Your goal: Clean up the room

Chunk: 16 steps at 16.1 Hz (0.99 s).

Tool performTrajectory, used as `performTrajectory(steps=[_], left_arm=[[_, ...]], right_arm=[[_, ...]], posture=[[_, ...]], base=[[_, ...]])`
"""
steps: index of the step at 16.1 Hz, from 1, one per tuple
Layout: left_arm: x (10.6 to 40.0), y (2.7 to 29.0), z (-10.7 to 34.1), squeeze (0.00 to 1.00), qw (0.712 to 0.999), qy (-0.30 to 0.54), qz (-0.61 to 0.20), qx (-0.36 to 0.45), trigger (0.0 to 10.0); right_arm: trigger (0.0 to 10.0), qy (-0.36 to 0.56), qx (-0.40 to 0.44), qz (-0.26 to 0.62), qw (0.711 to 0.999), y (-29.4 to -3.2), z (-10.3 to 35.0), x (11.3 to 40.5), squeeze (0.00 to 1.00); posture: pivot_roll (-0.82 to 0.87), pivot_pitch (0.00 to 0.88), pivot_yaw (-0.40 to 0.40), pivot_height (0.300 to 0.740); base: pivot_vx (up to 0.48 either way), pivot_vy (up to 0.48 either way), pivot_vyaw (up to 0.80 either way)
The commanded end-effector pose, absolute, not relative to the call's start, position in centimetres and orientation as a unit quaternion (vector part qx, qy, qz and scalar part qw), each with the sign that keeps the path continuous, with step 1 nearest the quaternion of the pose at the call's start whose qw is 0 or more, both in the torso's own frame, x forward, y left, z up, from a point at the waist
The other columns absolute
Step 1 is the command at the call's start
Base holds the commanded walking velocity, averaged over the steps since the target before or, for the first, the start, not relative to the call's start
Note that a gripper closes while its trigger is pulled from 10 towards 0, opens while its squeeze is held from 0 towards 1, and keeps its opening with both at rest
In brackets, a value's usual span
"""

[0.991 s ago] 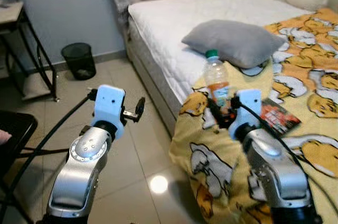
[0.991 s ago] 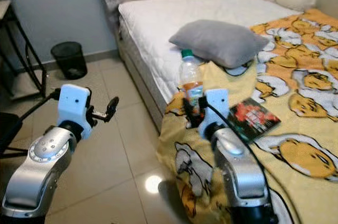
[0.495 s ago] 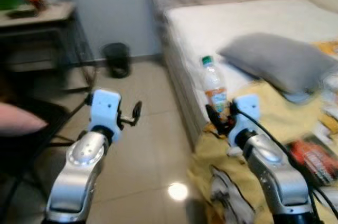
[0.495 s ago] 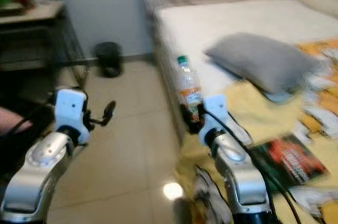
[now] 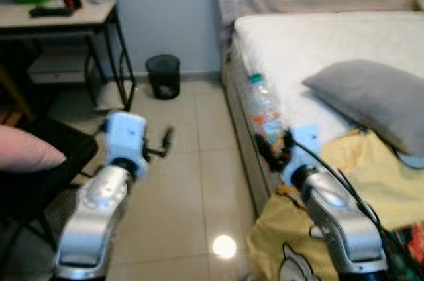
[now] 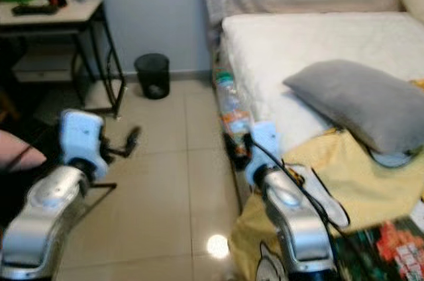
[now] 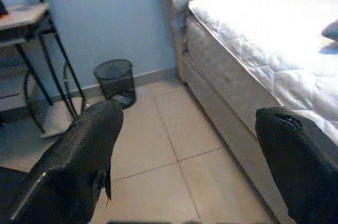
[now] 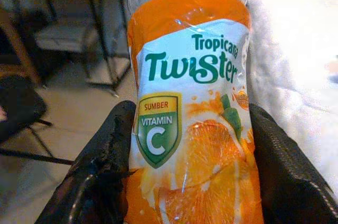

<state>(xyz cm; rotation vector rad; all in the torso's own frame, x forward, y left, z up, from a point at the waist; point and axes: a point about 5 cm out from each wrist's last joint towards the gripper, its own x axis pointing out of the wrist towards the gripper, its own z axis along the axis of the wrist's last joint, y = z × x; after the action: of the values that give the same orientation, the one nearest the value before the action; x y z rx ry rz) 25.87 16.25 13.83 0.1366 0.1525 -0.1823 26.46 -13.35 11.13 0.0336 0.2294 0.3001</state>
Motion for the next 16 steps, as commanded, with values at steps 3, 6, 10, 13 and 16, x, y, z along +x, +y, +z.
performTrajectory(steps=[3,6,10,13,16], left_arm=[[25.9,17.2,14.3,0.0,0.991,0.067,-0.076,0.086,10.0],[25.9,17.3,14.2,0.0,0.991,0.068,-0.076,0.085,10.0],[25.8,17.6,14.2,0.0,0.991,0.068,-0.079,0.087,10.0],[25.5,17.8,14.1,0.0,0.99,0.069,-0.079,0.094,10.0],[25.3,17.9,14.0,0.0,0.989,0.072,-0.081,0.098,10.0]], right_arm=[[10.0,0.102,0.02,0.149,0.983,-12.5,11.6,26.7,0.0],[10.0,0.103,0.015,0.131,0.986,-13.1,11.5,26.9,0.0],[10.0,0.103,-0.005,0.105,0.989,-14.0,11.2,27.1,0.0],[10.0,0.107,-0.014,0.098,0.989,-14.5,10.9,26.8,0.0],[10.0,0.107,0.003,0.1,0.989,-14.5,10.8,26.6,0.0]], posture=[[-0.14,0.0,0.005,0.74],[-0.13,0.0,0.0,0.74],[-0.12,0.0,0.002,0.74],[-0.11,0.0,-0.003,0.74],[-0.1,0.0,-0.016,0.74]], base=[[0.366,0.0,0.0],[0.364,0.0,0.0],[0.363,0.0,0.0],[0.364,0.0,0.0],[0.363,0.0,0.0]])
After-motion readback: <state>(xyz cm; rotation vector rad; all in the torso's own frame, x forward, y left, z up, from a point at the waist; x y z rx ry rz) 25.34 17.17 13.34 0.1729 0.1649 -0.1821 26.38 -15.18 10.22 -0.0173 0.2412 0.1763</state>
